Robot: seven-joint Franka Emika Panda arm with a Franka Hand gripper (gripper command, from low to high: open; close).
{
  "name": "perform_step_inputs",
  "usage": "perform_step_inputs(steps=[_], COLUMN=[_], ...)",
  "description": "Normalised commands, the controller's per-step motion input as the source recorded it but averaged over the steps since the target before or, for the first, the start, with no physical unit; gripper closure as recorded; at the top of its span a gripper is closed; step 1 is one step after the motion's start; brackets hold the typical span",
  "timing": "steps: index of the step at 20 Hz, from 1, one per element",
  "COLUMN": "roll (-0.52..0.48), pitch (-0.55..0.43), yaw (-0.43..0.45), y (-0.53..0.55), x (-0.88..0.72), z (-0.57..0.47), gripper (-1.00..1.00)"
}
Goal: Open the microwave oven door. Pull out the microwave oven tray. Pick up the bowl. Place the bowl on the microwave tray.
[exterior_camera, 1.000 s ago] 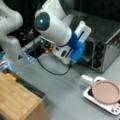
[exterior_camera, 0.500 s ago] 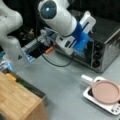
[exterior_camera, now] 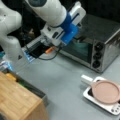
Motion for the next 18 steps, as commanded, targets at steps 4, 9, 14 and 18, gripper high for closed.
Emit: perform_step_inputs(steps=[4,9,14,18], roll=[-0.331,-0.371,-0.3,-0.377], pitch=[0.204,0.196,0.174,0.07], yaw=[0.237,0.223,0.192,0.182], y=[-0.33,-0.29,-0.31,-0.31], x=[0.11,0.14,0.13,0.11], z=[0.3,0.25,0.13,0.01], gripper=[-1.0,-1.0,-1.0,-1.0])
